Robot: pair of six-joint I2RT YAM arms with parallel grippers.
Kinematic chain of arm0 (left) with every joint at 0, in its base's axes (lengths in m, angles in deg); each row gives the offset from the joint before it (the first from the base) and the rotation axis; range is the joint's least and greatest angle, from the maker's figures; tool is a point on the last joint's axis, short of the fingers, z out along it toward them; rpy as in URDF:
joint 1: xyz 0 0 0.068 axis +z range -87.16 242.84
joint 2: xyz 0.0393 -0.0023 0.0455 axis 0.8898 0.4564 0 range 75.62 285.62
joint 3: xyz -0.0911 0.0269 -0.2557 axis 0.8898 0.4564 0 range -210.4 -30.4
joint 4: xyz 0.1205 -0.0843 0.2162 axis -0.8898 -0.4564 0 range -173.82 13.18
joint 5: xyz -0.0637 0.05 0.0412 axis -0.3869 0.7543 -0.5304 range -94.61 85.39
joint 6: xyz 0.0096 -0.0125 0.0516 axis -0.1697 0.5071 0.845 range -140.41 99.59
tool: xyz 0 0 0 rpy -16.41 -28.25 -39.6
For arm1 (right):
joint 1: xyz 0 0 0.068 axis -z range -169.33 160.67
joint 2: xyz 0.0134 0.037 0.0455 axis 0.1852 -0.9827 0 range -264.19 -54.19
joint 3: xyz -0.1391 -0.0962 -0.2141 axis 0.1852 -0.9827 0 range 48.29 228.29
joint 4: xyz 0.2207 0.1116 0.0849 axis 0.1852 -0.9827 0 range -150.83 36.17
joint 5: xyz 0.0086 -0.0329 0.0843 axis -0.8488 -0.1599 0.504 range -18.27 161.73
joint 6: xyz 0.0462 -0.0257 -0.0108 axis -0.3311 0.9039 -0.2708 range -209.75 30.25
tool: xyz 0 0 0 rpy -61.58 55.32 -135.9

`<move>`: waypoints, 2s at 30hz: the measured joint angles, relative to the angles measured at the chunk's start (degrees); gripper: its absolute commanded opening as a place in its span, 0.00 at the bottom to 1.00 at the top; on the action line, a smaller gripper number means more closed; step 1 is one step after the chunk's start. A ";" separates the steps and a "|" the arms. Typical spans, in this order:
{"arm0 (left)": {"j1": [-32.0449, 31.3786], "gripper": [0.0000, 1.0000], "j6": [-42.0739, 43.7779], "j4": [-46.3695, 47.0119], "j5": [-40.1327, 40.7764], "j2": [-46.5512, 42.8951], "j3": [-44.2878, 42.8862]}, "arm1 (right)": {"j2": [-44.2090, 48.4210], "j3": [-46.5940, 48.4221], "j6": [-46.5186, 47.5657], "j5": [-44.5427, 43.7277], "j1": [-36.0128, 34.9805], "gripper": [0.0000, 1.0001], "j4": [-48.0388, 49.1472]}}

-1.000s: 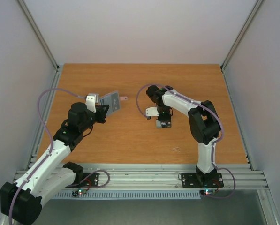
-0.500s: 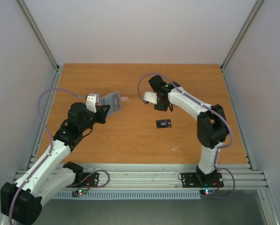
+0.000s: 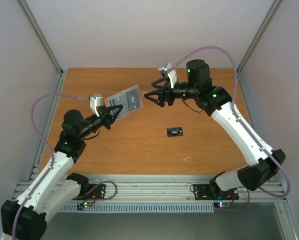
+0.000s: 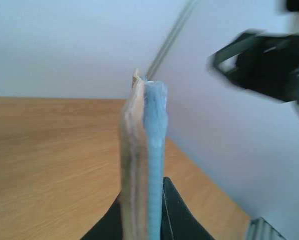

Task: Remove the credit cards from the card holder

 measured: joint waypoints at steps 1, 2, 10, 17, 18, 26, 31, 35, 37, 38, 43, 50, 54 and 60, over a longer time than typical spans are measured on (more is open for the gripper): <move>0.00 0.00 -0.50 0.96 -1.51 -0.11 0.00 | -0.48 -1.09 -2.69 1.86 0.00 0.92 1.09; 0.00 0.00 -1.22 2.12 -3.19 -0.26 0.00 | -1.20 -2.25 -5.33 3.28 0.00 0.97 1.81; -0.02 0.00 -4.42 6.91 -11.17 -0.61 0.00 | -8.07 -5.18 -13.86 6.38 -2.21 0.92 2.27; -0.02 0.04 -4.98 7.54 -12.92 -0.63 0.00 | -8.22 -5.11 -15.04 13.57 -3.32 0.06 3.58; -0.02 0.11 -4.98 7.50 -12.81 -0.63 0.00 | -8.22 -5.11 -14.82 14.49 -3.34 0.02 3.56; 0.00 0.31 -4.48 5.77 -10.75 -2.14 0.00 | -7.93 -5.09 -13.90 19.15 -0.68 0.01 2.05; 0.04 0.31 -3.80 4.17 -8.46 -4.52 0.00 | -7.15 -5.09 -12.37 20.44 1.77 0.01 -0.57; 0.04 0.31 -3.34 3.48 -7.43 -5.03 0.00 | -6.78 -5.09 -11.26 21.42 1.73 0.01 -2.54; 0.04 0.31 -2.91 2.51 -6.58 -5.01 0.00 | -6.75 -5.09 -11.08 21.62 1.66 0.01 -3.10; 0.04 0.31 -2.54 1.99 -6.16 -4.96 -0.02 | -6.75 -5.09 -11.06 21.66 1.66 0.01 -3.26; 0.04 0.42 -0.68 0.96 -5.49 -4.79 -0.09 | -6.73 -5.09 -11.10 21.77 1.66 0.01 -3.37; 0.04 0.47 -0.50 1.01 -7.98 -4.09 -0.24 | -6.73 -5.09 -11.10 21.18 1.55 0.01 -3.48; 0.04 0.48 -1.09 0.96 -7.85 -3.50 -0.37 | -6.73 -5.09 -11.06 20.85 1.44 0.01 -4.07; 0.04 0.57 -1.79 0.92 -7.93 -2.58 -1.27 | -6.73 -5.01 -10.84 20.17 1.20 0.01 -4.59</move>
